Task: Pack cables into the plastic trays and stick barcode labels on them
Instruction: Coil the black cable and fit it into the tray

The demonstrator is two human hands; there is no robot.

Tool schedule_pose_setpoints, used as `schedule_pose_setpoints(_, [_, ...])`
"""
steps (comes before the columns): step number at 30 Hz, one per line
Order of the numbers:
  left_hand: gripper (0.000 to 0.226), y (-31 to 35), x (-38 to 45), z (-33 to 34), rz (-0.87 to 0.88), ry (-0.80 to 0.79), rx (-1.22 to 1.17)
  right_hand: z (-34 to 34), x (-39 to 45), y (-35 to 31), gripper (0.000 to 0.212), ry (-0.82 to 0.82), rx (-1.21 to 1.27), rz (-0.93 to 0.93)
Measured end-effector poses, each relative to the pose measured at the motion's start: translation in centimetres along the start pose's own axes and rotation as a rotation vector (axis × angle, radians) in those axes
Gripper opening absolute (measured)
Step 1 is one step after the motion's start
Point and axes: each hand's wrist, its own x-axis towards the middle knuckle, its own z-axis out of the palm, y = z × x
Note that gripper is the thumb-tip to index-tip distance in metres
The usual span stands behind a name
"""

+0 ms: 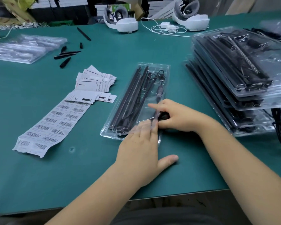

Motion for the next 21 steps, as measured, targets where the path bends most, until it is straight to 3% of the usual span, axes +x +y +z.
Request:
schedule_pose_setpoints(2, [0.11, 0.1, 0.0, 0.0, -0.01, 0.0, 0.0, -1.0, -0.7, 0.5, 0.065, -0.046, 0.119, 0.011])
schedule_pose_setpoints(7, [0.11, 0.2, -0.1, 0.4, -0.005, 0.046, 0.01, -0.2, -1.1, 1.2, 0.054, -0.047, 0.156, 0.05])
schedule_pose_setpoints(10, [0.109, 0.3, -0.3, 0.6, -0.015, 0.068, -0.03, 0.9, -0.6, 1.2, 0.019, 0.185, 0.156, 0.114])
schedule_pose_setpoints(11, [0.108, 0.2, -0.3, 0.7, -0.016, 0.07, -0.05, 1.2, -0.5, 1.1, 0.017, 0.237, 0.106, 0.105])
schedule_pose_setpoints(14, [0.107, 0.1, -0.2, 0.7, 0.003, 0.057, -0.056, 1.2, -0.6, 1.2, 0.045, 0.177, 0.02, 0.075])
schedule_pose_setpoints(21, [0.102, 0.1, 0.0, 0.9, -0.001, 0.053, -0.003, -0.3, -1.8, 2.1, 0.05, 0.112, -0.048, -0.086])
